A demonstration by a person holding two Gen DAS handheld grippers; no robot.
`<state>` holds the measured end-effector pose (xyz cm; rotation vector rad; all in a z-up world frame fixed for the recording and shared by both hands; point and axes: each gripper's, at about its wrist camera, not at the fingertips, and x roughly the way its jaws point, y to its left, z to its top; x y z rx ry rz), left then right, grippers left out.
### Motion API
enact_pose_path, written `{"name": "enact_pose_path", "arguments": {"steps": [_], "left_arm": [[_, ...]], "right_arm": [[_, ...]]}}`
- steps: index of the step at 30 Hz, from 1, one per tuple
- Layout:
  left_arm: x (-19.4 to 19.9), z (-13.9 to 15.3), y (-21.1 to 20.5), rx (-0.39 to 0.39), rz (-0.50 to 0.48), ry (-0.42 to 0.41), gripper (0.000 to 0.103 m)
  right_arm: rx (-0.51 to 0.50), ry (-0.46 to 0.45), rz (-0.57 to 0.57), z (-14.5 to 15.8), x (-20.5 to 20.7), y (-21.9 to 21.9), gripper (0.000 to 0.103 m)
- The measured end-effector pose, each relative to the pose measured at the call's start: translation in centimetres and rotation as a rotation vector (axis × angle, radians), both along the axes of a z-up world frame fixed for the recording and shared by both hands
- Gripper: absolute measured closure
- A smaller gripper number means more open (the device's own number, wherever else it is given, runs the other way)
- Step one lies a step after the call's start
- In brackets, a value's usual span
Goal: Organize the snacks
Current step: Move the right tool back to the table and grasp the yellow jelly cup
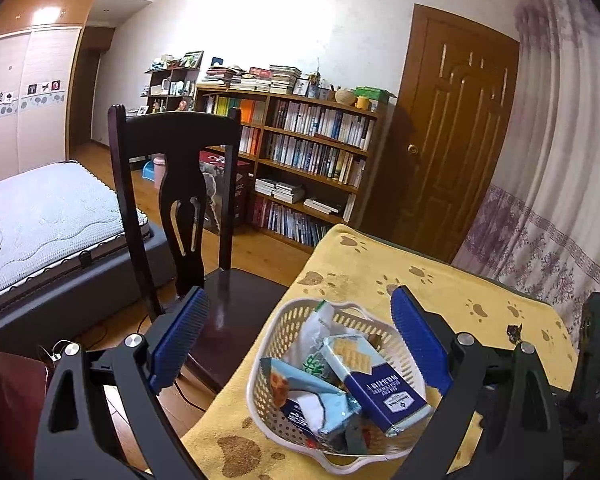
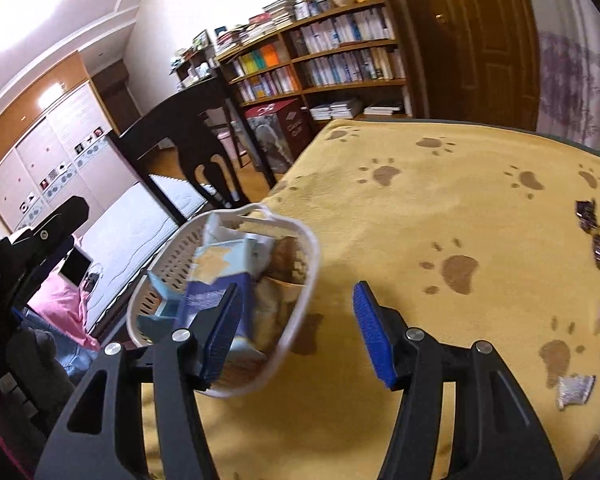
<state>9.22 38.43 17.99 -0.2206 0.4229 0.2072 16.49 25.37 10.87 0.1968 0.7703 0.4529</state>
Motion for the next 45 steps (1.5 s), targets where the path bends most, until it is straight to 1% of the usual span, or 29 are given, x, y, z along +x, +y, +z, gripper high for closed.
{"name": "enact_pose_path", "arguments": {"steps": [5, 11, 18, 24, 28, 32, 37, 39, 42, 45], "left_arm": [[0.2, -0.2, -1.2, 0.022, -0.025, 0.01, 0.009], [0.3, -0.7, -3.0, 0.052, -0.066, 0.027, 0.009], [0.3, -0.9, -5.0, 0.085, -0.112, 0.035, 0.009], [0.2, -1.1, -6.7, 0.107, -0.155, 0.04, 0.008], [0.1, -1.4, -8.1, 0.114, -0.195, 0.048, 0.006], [-0.1, -1.7, -9.7, 0.133, -0.246, 0.059, 0.005], [-0.3, -2.3, -11.8, 0.145, -0.318, 0.074, 0.005], [-0.3, -2.6, -12.4, 0.15, -0.34, 0.082, 0.005], [-0.3, -3.1, -13.3, 0.155, -0.373, 0.098, 0.005], [-0.3, -3.6, -14.1, 0.169, -0.386, 0.11, 0.005]], "right_arm": [[-0.008, 0.011, -0.065, -0.8, -0.8, -3.6, 0.045], [-0.011, 0.028, -0.16, -1.9, -1.6, -9.0, 0.045], [-0.028, 0.039, -0.29, -3.0, -2.4, -15.6, 0.045], [-0.077, 0.038, -0.419, -4.1, -3.0, -21.4, 0.045], [-0.073, 0.074, -0.491, -5.5, -2.6, -25.1, 0.045], [-0.054, 0.1, -0.506, -6.7, -1.8, -26.9, 0.045], [-0.04, 0.119, -0.492, -7.7, -0.3, -27.5, 0.045], [-0.03, 0.134, -0.476, -8.1, 0.4, -27.6, 0.045], [-0.006, 0.175, -0.423, -9.1, 1.1, -27.3, 0.045], [-0.024, 0.172, -0.391, -9.3, 0.6, -26.6, 0.043]]}}
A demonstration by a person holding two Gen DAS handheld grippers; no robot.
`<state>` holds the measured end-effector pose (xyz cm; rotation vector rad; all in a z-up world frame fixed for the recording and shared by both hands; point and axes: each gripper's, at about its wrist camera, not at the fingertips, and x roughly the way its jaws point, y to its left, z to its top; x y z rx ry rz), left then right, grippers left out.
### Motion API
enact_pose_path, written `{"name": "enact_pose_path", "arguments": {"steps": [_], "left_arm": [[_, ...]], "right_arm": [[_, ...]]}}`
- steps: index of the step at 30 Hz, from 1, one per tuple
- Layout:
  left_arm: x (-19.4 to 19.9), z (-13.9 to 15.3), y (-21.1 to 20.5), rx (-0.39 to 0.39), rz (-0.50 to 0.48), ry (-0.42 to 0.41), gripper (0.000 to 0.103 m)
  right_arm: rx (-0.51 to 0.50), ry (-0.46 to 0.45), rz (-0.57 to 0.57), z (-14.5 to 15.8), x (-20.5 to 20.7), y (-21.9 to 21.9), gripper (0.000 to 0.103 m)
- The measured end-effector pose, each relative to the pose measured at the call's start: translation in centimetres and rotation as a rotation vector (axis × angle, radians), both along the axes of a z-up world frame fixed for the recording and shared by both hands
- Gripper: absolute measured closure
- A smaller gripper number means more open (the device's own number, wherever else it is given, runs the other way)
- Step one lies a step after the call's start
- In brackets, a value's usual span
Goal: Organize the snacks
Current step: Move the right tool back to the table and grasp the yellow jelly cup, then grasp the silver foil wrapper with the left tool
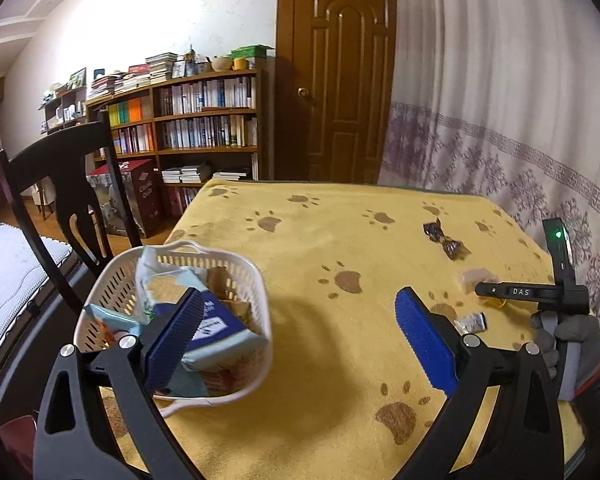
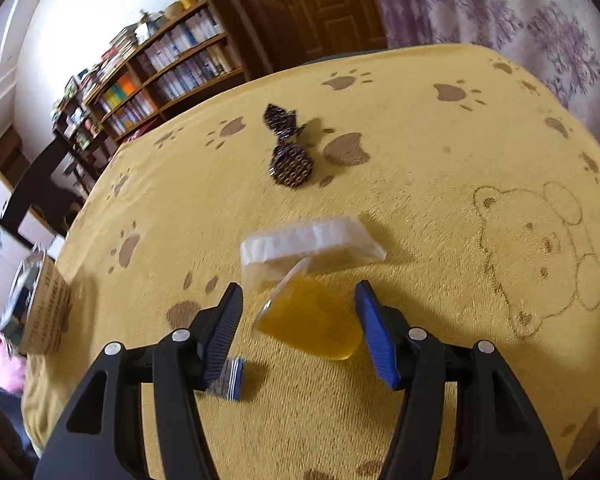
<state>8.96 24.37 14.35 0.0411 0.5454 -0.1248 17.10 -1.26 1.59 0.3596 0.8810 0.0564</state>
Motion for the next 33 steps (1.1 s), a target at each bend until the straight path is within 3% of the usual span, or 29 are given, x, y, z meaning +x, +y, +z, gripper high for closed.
{"name": "enact_pose_path", "arguments": {"steps": [4, 10, 17, 25, 33], "left_arm": [[0.3, -0.6, -0.5, 0.002, -0.013, 0.02, 0.005], [0.3, -1.1, -1.1, 0.013, -0.03, 0.035, 0.005], [0.6, -1.5, -1.9, 0.01, -0.038, 0.056, 0.005], [1.7, -3.3, -5.0, 0.033, -0.087, 0.113, 0.005], [3.7, -6.3, -11.8, 0.059, -0.242, 0.181, 0.005]], "right_arm": [[0.018, 0.008, 0.084, 0.1, -1.4, 1.2, 0.043], [-0.102, -0.003, 0.104, 0.3, -1.6, 2.5, 0.044], [-0.237, -0.014, 0.085, 0.0, -0.3, 3.4, 0.06], [-0.158, -0.057, 0.016, 0.7, -1.7, 1.4, 0.061], [-0.121, -0.111, -0.022, 2.0, -3.4, -0.9, 0.061]]}}
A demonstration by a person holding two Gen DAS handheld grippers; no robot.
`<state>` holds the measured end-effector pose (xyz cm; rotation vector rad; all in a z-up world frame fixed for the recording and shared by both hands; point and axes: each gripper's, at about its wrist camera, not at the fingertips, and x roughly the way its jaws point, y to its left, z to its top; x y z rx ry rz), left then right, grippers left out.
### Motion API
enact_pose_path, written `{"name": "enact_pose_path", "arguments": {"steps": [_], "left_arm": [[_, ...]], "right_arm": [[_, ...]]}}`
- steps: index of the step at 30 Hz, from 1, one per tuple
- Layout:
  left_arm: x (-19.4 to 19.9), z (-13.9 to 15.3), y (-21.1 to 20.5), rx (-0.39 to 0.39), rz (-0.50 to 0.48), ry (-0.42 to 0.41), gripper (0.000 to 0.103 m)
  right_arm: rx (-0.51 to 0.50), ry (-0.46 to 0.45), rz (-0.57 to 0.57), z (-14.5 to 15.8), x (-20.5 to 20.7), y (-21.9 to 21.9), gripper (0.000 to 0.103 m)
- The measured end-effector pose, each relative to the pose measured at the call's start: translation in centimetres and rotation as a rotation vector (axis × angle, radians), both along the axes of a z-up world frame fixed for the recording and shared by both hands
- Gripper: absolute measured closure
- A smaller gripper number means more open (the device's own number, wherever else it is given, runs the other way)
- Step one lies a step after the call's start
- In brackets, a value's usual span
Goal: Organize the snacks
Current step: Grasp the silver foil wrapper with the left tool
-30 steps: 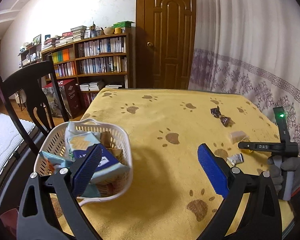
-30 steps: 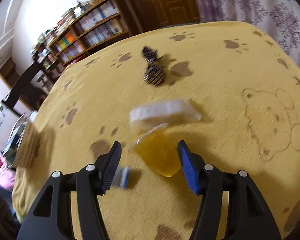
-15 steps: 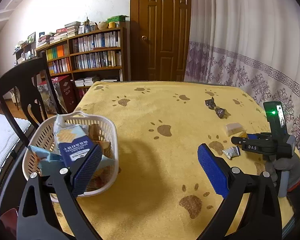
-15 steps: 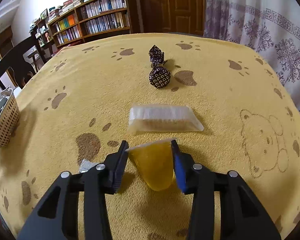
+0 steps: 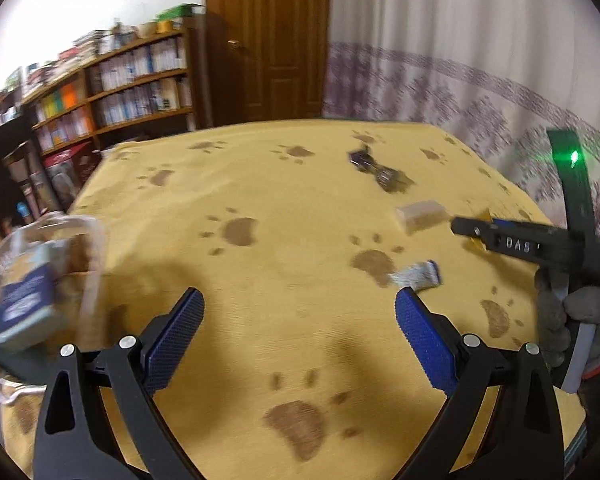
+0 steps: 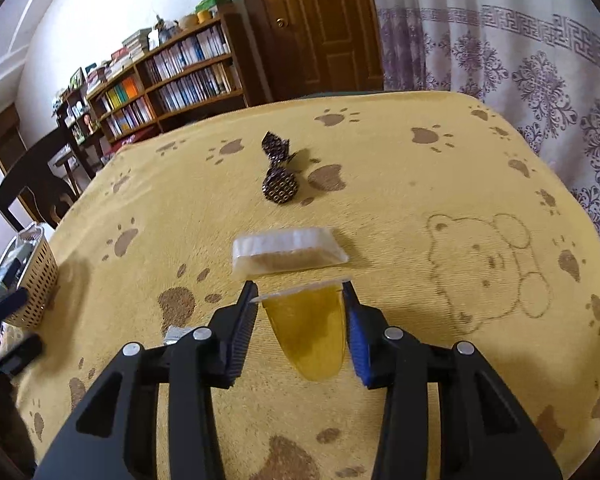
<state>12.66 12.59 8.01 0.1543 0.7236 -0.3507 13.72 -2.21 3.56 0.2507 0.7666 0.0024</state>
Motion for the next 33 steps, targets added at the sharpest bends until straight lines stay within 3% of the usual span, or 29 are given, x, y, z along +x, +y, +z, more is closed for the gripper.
{"name": "enact_pose_path", "arguments": {"steps": [6, 12, 18, 22, 33], "left_arm": [[2.0, -2.1, -4.7, 0.053, -0.111, 0.037, 0.014], [4.1, -4.6, -8.3, 0.111, -0.205, 0.089, 0.034], [4.7, -5.7, -10.4, 0.119, -0.282, 0.117, 0.052], [4.4, -5.6, -10.4, 0.115, -0.292, 0.107, 0.059], [3.3, -3.8, -8.3, 0.004, -0.244, 0.085, 0.079]], "right_arm": [[0.028, -0.005, -0.031, -1.1, -0.3, -1.3, 0.061], [0.062, 0.001, -0.029, -1.8, -0.2, -1.6, 0.061], [0.074, -0.012, -0.021, -1.7, -0.3, -1.6, 0.061], [0.088, -0.01, -0.022, -1.7, -0.4, -1.9, 0.061], [0.095, -0.023, -0.034, -1.5, -0.7, -2.0, 0.061]]}}
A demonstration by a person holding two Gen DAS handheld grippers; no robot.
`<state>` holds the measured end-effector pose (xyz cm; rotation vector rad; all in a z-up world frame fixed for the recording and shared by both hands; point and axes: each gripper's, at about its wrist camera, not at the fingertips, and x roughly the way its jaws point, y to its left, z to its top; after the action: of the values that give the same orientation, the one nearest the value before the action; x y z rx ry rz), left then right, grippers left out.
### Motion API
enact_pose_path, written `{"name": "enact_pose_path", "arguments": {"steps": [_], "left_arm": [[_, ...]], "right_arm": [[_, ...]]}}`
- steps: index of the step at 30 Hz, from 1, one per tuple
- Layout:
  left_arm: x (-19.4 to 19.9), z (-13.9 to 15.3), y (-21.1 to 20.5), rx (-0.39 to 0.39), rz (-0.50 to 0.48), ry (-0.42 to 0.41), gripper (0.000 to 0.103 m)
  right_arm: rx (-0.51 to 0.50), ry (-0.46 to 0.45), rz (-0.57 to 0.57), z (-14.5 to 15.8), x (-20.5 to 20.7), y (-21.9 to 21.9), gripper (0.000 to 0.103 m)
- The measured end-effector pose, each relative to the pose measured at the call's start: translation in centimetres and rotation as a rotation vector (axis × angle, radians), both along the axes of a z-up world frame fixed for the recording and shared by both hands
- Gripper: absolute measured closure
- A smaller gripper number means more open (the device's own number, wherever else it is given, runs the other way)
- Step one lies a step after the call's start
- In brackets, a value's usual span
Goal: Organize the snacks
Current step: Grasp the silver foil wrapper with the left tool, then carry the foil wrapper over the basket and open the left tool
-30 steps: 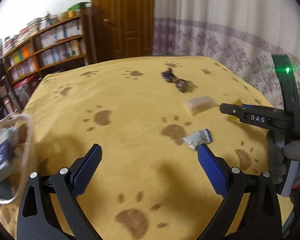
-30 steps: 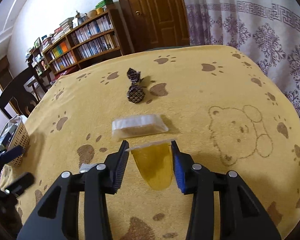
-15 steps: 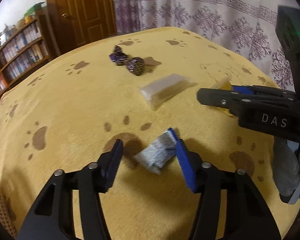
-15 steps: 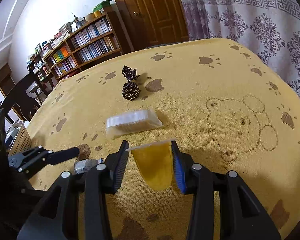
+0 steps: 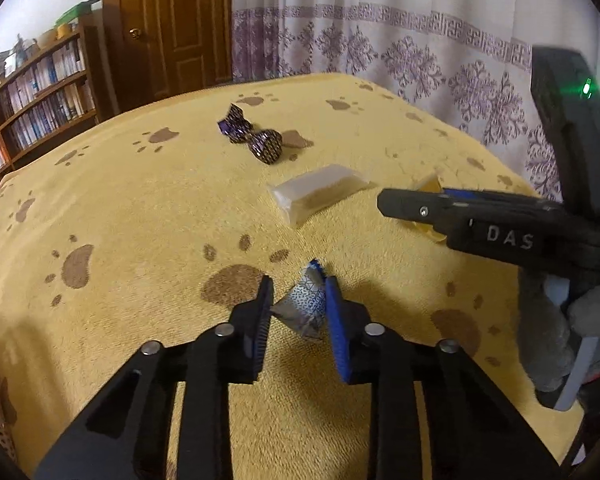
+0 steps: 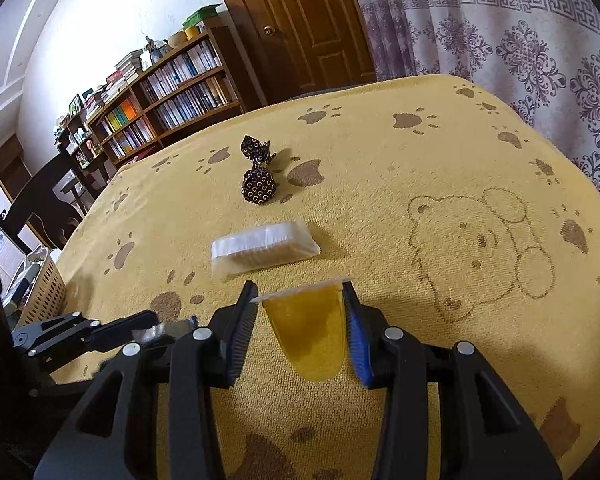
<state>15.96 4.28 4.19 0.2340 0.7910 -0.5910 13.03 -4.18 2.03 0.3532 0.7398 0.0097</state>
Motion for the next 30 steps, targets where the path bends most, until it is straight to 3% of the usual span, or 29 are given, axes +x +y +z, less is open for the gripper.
{"name": "enact_pose_path", "arguments": {"steps": [2, 9, 23, 30], "left_arm": [[-0.2, 0.7, 0.5, -0.011, 0.018, -0.011, 0.087], [-0.5, 2.0, 1.8, -0.016, 0.048, -0.035, 0.087], [-0.2, -1.7, 1.6, 0.045, 0.074, 0.029, 0.083], [0.0, -1.5, 2.1, 0.023, 0.103, 0.038, 0.084]], "right_arm": [[0.003, -0.005, -0.004, 0.1, -0.1, -0.1, 0.061], [0.012, -0.016, -0.013, 0.4, -0.4, -0.5, 0.061], [0.014, -0.022, -0.016, 0.5, -0.3, -0.7, 0.061], [0.009, -0.024, -0.014, 0.5, -0.3, -0.8, 0.061]]}}
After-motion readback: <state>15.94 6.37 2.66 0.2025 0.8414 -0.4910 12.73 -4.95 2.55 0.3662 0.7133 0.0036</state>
